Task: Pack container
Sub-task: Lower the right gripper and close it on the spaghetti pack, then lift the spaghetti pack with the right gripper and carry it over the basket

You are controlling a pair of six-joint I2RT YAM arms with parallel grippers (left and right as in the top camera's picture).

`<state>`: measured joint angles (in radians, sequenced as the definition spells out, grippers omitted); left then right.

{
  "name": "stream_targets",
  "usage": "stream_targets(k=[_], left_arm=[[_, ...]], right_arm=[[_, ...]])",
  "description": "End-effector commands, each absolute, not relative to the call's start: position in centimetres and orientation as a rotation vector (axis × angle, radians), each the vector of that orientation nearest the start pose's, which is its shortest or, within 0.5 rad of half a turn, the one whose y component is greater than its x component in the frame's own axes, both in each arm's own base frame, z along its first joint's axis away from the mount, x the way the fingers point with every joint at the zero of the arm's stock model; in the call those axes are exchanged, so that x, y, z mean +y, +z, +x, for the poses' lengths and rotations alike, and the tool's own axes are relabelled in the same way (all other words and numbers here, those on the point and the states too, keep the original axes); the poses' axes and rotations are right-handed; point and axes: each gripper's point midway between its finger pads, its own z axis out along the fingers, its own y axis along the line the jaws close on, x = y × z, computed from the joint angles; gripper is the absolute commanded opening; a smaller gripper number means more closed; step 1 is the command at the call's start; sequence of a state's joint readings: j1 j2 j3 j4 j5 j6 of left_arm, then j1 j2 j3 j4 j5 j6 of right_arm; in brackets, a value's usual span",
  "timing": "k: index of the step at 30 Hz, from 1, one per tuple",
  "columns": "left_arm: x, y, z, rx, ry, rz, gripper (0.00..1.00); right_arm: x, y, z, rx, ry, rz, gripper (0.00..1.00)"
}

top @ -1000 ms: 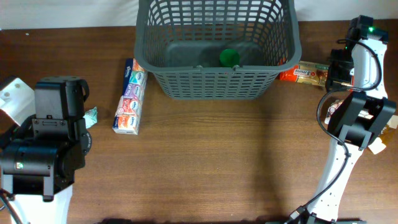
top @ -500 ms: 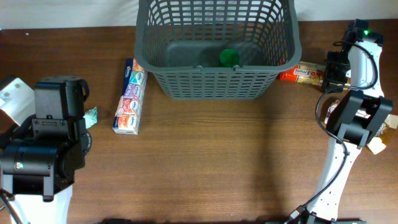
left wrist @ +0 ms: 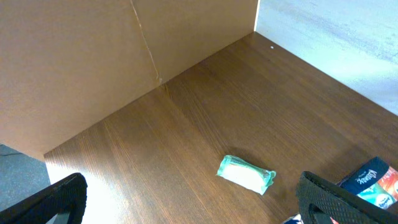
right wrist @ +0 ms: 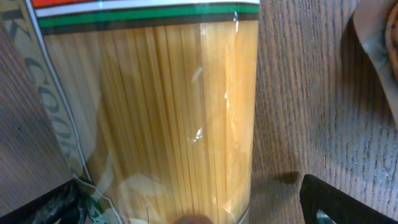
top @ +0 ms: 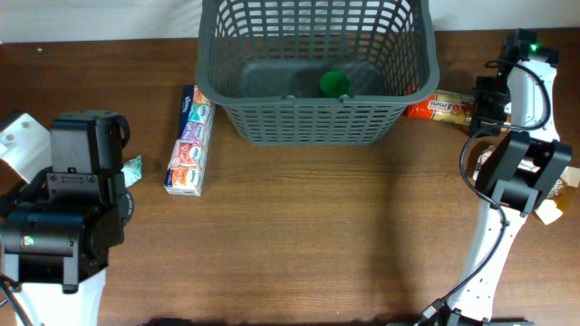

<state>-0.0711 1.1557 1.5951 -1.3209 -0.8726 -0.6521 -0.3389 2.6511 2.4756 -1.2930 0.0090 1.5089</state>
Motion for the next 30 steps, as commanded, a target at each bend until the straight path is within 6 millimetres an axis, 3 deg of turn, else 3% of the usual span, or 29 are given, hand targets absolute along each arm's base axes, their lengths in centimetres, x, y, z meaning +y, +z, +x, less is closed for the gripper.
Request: stream_targets(k=[1, 11, 14, 15, 16, 17, 20, 23, 30], left_arm=[[11.9, 37.6, 23.4, 1.909, 0.671, -0.975, 0.99], [11.9, 37.6, 23.4, 1.909, 0.671, -0.975, 0.99], [11.9, 37.6, 23.4, 1.909, 0.671, -0.975, 0.99], [11.9, 37.6, 23.4, 1.909, 0.671, -0.975, 0.99], [11.9, 37.6, 23.4, 1.909, 0.671, -0.975, 0.99], [11.9, 37.6, 23.4, 1.909, 0.671, -0.975, 0.99], [11.9, 37.6, 23.4, 1.909, 0.671, -0.975, 0.99], [11.9, 37.6, 23.4, 1.909, 0.671, -0.975, 0.99], [11.9, 37.6, 23.4, 1.909, 0.671, -0.975, 0.99]], right_arm=[[-17.4, -1.5, 48.7, -1.919, -0.015, -2.521, 0.99], [-17.3, -2.0, 48.1, -1.907, 0.009, -2.510, 1.00], [-17.2, -2.0, 48.0, -1.905, 0.017, -2.504, 0.75], [-17.2, -2.0, 47.9, -1.903, 0.019, -2.502, 0.50], [-17.1, -2.0, 47.8, -1.902, 0.020, -2.500, 0.34], [-17.1, -2.0, 47.8, -1.901, 0.022, -2.499, 0.25], [-17.1, -2.0, 47.7, -1.899, 0.026, -2.496, 0.19], [-16.9, -2.0, 47.4, -1.891, 0.032, -2.484, 0.04], [-16.6, -1.5, 47.8, -2.038, -0.034, -2.354, 0.04]])
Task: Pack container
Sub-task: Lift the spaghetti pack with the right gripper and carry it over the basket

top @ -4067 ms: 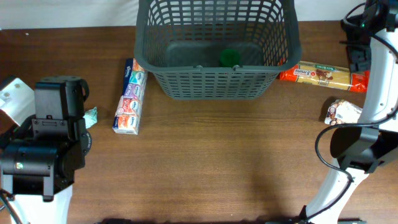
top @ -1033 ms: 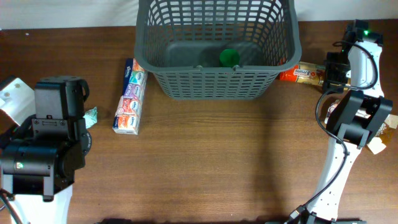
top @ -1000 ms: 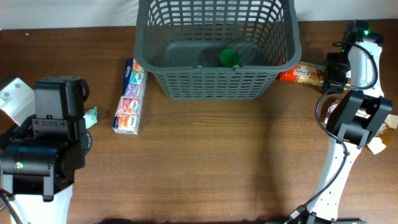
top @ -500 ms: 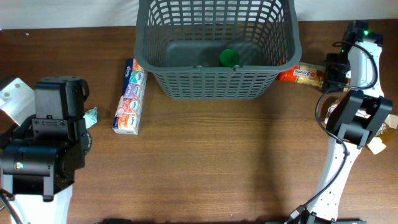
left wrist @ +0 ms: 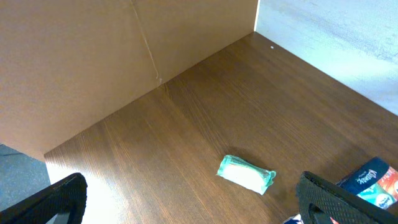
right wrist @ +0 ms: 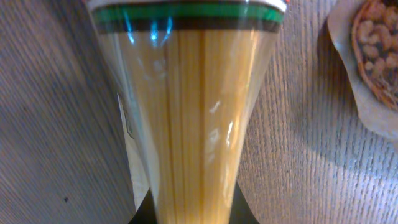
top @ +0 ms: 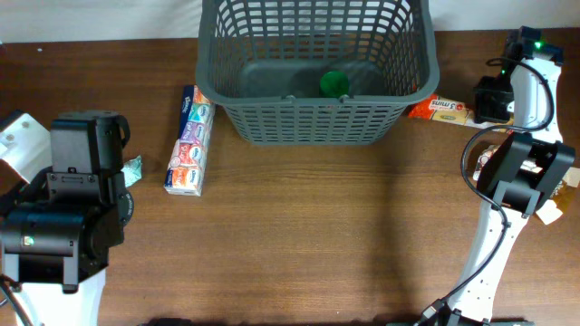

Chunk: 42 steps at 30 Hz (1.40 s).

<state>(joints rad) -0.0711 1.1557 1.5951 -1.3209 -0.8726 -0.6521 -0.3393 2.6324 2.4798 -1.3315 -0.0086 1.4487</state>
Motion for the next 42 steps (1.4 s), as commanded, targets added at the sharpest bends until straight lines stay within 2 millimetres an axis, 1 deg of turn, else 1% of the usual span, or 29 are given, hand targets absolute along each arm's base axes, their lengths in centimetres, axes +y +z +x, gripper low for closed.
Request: stream_targets(k=[1, 3, 4, 7, 11, 12, 13, 15, 16, 17, 18, 20, 21, 22, 23, 26, 28, 29, 31, 32, 34, 35, 36, 39, 40, 42], left_arm=[[11.9, 37.6, 23.4, 1.909, 0.671, -0.975, 0.99], [11.9, 37.6, 23.4, 1.909, 0.671, -0.975, 0.99], [11.9, 37.6, 23.4, 1.909, 0.671, -0.975, 0.99], [11.9, 37.6, 23.4, 1.909, 0.671, -0.975, 0.99], [11.9, 37.6, 23.4, 1.909, 0.671, -0.975, 0.99], [11.9, 37.6, 23.4, 1.909, 0.671, -0.975, 0.99], [11.9, 37.6, 23.4, 1.909, 0.671, -0.975, 0.99], [11.9, 37.6, 23.4, 1.909, 0.671, -0.975, 0.99], [11.9, 37.6, 23.4, 1.909, 0.671, -0.975, 0.99], [11.9, 37.6, 23.4, 1.909, 0.671, -0.975, 0.99], [11.9, 37.6, 23.4, 1.909, 0.671, -0.975, 0.99], [11.9, 37.6, 23.4, 1.909, 0.671, -0.975, 0.99], [11.9, 37.6, 23.4, 1.909, 0.671, -0.975, 0.99], [11.9, 37.6, 23.4, 1.909, 0.671, -0.975, 0.99], [11.9, 37.6, 23.4, 1.909, 0.671, -0.975, 0.99], [11.9, 37.6, 23.4, 1.909, 0.671, -0.975, 0.99], [11.9, 37.6, 23.4, 1.909, 0.671, -0.975, 0.99], [11.9, 37.6, 23.4, 1.909, 0.671, -0.975, 0.99], [11.9, 37.6, 23.4, 1.909, 0.671, -0.975, 0.99], [11.9, 37.6, 23.4, 1.909, 0.671, -0.975, 0.99], [11.9, 37.6, 23.4, 1.909, 0.671, -0.975, 0.99], [11.9, 37.6, 23.4, 1.909, 0.671, -0.975, 0.99], [11.9, 37.6, 23.4, 1.909, 0.671, -0.975, 0.99], [11.9, 37.6, 23.4, 1.909, 0.671, -0.975, 0.99], [11.9, 37.6, 23.4, 1.909, 0.671, -0.975, 0.99], [11.9, 37.6, 23.4, 1.909, 0.671, -0.975, 0.99]], right_arm=[[-16.8, -1.1, 47.9, -2.066, -0.045, -2.341, 0.04], [-17.5, 0.0, 48.2, -2.115, -0.064, -2.333, 0.04], [-18.0, 0.9, 48.5, -2.150, -0.078, -2.333, 0.04], [-19.7, 4.5, 49.5, -2.253, -0.143, -2.355, 0.04], [-22.5, 12.0, 51.1, -2.511, -0.248, -2.367, 0.04], [-23.1, 14.2, 51.3, -2.577, -0.272, -2.376, 0.04], [-23.8, 16.9, 51.5, -2.660, -0.302, -2.381, 0.04], [-24.5, 21.6, 51.6, -2.808, -0.363, -2.381, 0.04], [-24.6, 24.5, 51.5, -2.903, -0.406, -2.367, 0.04], [-24.4, 26.9, 51.4, -2.990, -0.453, -2.344, 0.04], [-24.2, 29.0, 51.3, -3.057, -0.499, -2.324, 0.04], [-22.7, 34.0, 50.8, -3.197, -0.668, -2.267, 0.04], [-21.9, 35.6, 50.6, -3.233, -0.746, -2.243, 0.04], [-20.3, 37.9, 50.3, -3.289, -0.889, -2.177, 0.04], [-19.3, 39.3, 50.1, -3.321, -0.978, -2.128, 0.04], [-15.0, 43.2, 49.9, -3.418, -1.281, -1.894, 0.04], [-11.6, 45.3, 49.9, -3.466, -1.461, -1.699, 0.04], [-10.0, 45.9, 50.0, -3.483, -1.524, -1.613, 0.04], [-6.8, 46.7, 50.2, -3.521, -1.601, -1.448, 0.04], [-4.9, 47.0, 50.5, -3.574, -1.619, -1.314, 0.04], [-1.3, 47.0, 50.9, -3.675, -1.607, -1.050, 0.04], [0.0, 46.8, 51.1, -3.713, -1.585, -0.950, 0.04], [1.6, 46.5, 51.3, -3.760, -1.551, -0.825, 0.04], [6.7, 45.5, 51.5, -3.924, -1.374, -0.358, 0.04], [8.5, 45.1, 51.5, -3.982, -1.281, -0.139, 0.04], [11.6, 44.1, 51.3, -4.036, -1.105, 0.277, 0.04]])
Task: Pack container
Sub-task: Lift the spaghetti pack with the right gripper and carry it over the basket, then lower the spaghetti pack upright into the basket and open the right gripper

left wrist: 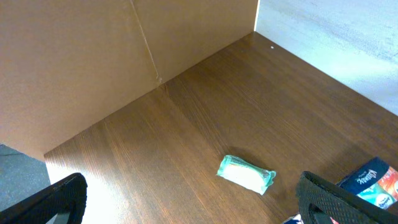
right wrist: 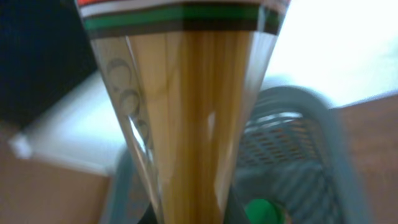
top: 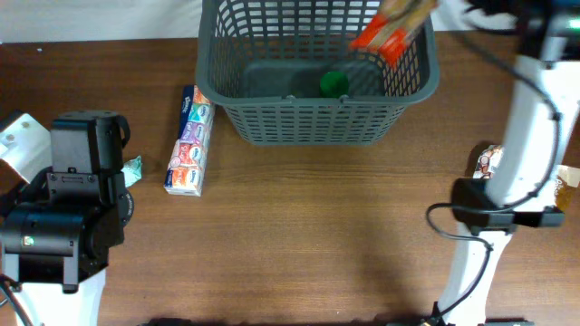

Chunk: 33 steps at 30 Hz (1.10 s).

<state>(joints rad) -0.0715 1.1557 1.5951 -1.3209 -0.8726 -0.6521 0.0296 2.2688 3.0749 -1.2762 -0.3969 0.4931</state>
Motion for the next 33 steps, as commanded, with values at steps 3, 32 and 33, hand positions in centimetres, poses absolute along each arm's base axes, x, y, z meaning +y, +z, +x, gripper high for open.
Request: stream_targets(k=[3, 32, 33], left_arm=[[11.9, 37.6, 23.4, 1.909, 0.671, -0.975, 0.99], [11.9, 37.6, 23.4, 1.909, 0.671, -0.975, 0.99], [11.9, 37.6, 23.4, 1.909, 0.671, -0.975, 0.99]], right_arm=[[15.2, 41.6, 51.1, 2.053, 0.425, -0.343, 0.04], [12.8, 28.1, 56.0, 2.362, 0.194, -0.197, 0.05], [12.8, 27.6, 56.1, 2.372, 0.194, -0.193, 0.04]])
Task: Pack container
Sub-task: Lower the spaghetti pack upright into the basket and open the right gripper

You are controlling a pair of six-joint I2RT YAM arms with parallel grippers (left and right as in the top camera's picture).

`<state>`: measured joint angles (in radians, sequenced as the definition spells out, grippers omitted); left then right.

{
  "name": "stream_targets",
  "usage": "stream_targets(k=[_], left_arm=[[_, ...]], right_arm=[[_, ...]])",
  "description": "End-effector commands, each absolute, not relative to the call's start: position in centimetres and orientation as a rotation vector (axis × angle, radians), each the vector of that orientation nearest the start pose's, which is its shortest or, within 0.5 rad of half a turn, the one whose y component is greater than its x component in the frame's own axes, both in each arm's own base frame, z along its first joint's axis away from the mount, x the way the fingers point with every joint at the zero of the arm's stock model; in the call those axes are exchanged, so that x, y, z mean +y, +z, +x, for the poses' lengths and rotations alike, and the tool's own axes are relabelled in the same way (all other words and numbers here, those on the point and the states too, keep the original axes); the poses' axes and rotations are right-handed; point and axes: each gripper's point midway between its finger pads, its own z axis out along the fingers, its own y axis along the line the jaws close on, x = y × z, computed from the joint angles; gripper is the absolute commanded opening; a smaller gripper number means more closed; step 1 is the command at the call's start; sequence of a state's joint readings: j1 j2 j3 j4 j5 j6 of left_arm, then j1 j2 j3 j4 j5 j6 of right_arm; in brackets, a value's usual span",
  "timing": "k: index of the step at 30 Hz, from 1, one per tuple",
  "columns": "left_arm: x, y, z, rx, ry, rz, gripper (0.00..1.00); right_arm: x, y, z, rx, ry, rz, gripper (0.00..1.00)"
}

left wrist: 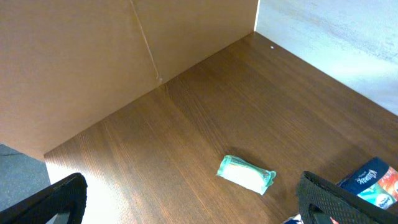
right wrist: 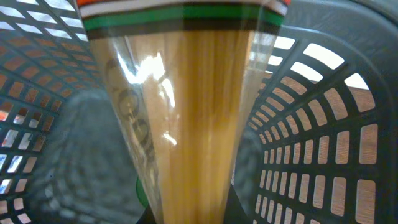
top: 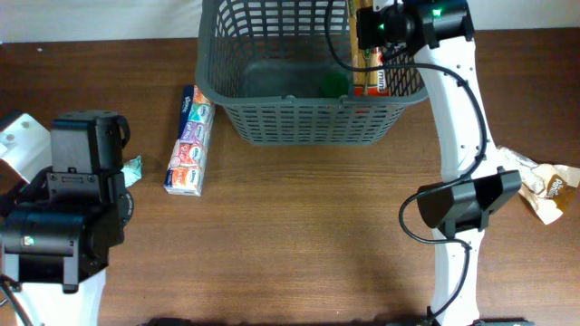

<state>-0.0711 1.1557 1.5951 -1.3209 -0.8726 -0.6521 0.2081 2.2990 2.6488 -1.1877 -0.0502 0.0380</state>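
Observation:
My right gripper (top: 385,27) is shut on a clear packet of spaghetti (top: 370,65), holding it inside the right part of the grey basket (top: 308,127). In the right wrist view the spaghetti packet (right wrist: 186,112) fills the middle, with the basket's mesh wall (right wrist: 311,137) around it. A green round thing (top: 333,83) lies on the basket floor beside the packet. My left gripper (left wrist: 193,202) stands open over the table at the far left, nothing between its fingers.
A stack of tissue packs (top: 188,140) lies left of the basket. A small mint-green packet (left wrist: 245,174) rests near the left arm. A crumpled snack bag (top: 542,188) sits at the right edge. A cardboard wall (left wrist: 93,62) borders the table's left.
The spaghetti packet was held high over the basket's back right corner; now it is lower, down inside the basket's right side. The left arm has not moved.
My right gripper was open around the spaghetti packet lying on the table right of the basket. Then it was shut on it there. Then the packet was up over the basket, and now it is inside it, still gripped.

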Motion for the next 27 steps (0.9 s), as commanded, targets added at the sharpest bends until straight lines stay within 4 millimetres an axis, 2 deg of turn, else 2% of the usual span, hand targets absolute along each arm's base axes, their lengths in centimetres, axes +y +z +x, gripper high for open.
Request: stream_targets(k=[1, 9, 11, 14, 16, 19, 21, 27], left_arm=[[11.9, 37.6, 23.4, 1.909, 0.671, -0.975, 0.99], [11.9, 37.6, 23.4, 1.909, 0.671, -0.975, 0.99], [11.9, 37.6, 23.4, 1.909, 0.671, -0.975, 0.99], [11.9, 37.6, 23.4, 1.909, 0.671, -0.975, 0.99], [11.9, 37.6, 23.4, 1.909, 0.671, -0.975, 0.99], [11.9, 37.6, 23.4, 1.909, 0.671, -0.975, 0.99], [11.9, 37.6, 23.4, 1.909, 0.671, -0.975, 0.99], [11.9, 37.6, 23.4, 1.909, 0.671, -0.975, 0.99]], right_arm=[[12.9, 27.2, 56.2, 2.379, 0.193, -0.193, 0.04], [13.0, 23.5, 56.9, 2.452, 0.186, -0.192, 0.04], [13.0, 23.1, 57.0, 2.460, 0.185, -0.192, 0.05], [12.9, 23.2, 57.0, 2.458, 0.185, -0.191, 0.16], [12.9, 23.2, 57.0, 2.459, 0.184, -0.189, 0.38], [12.8, 23.0, 56.9, 2.467, 0.182, -0.188, 0.41], [12.8, 23.0, 56.8, 2.469, 0.182, -0.188, 0.50], [12.8, 23.1, 56.9, 2.466, 0.183, -0.188, 0.65]])
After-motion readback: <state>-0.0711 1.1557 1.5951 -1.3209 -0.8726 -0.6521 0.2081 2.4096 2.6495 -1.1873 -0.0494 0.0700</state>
